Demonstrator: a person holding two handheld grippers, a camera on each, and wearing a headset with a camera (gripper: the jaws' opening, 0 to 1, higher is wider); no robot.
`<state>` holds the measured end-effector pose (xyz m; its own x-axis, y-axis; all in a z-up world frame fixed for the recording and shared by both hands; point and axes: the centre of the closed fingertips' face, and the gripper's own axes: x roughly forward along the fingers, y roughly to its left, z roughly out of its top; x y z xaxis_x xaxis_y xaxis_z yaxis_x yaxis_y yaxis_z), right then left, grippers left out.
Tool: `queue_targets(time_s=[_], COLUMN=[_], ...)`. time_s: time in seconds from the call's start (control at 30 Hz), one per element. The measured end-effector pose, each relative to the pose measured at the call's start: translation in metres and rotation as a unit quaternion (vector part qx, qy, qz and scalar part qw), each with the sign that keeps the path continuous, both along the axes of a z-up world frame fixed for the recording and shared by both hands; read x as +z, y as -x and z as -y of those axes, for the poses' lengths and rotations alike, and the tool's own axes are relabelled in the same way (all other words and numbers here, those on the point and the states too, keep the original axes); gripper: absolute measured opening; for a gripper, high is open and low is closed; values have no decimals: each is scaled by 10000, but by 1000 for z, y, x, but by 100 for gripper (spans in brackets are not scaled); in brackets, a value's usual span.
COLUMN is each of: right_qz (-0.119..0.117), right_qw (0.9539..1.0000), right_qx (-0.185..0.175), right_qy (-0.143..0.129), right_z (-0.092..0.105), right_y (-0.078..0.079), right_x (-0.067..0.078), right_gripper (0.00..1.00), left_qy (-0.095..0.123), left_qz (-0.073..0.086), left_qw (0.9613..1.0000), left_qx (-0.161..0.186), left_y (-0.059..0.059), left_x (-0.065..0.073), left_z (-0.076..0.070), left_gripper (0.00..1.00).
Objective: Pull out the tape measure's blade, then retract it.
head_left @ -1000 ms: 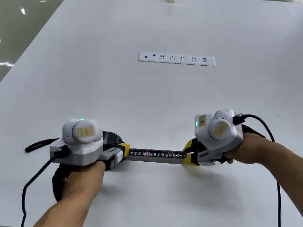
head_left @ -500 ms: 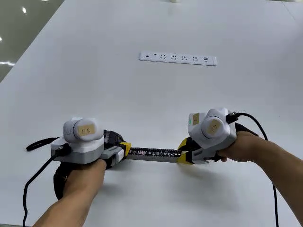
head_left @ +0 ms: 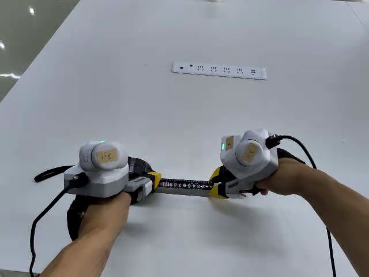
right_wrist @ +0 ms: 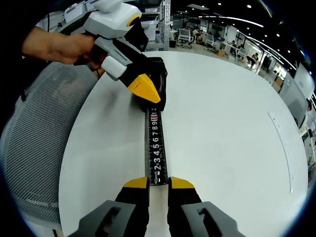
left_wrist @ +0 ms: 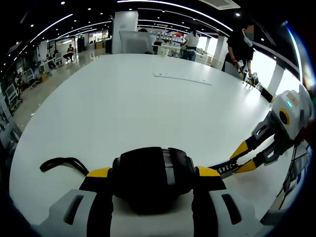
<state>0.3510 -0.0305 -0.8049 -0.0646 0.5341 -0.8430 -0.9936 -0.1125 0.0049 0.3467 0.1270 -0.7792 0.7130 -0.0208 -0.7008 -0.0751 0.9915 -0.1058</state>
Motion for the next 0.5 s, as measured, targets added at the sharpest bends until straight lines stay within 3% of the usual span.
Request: queue_targets(time_s=[0.5], right_qz=[-19], right_qw=[10000], right_qx=[44], right_qy=[-66], right_z=[-16], right_y=[3], right_x=[0], right_gripper=[10], left_qy=[12], left_qz=[-5], left_qw=[10000], left_qx=[0], left_y=[1], left_x=[0], left_z=[0], left_gripper=[60])
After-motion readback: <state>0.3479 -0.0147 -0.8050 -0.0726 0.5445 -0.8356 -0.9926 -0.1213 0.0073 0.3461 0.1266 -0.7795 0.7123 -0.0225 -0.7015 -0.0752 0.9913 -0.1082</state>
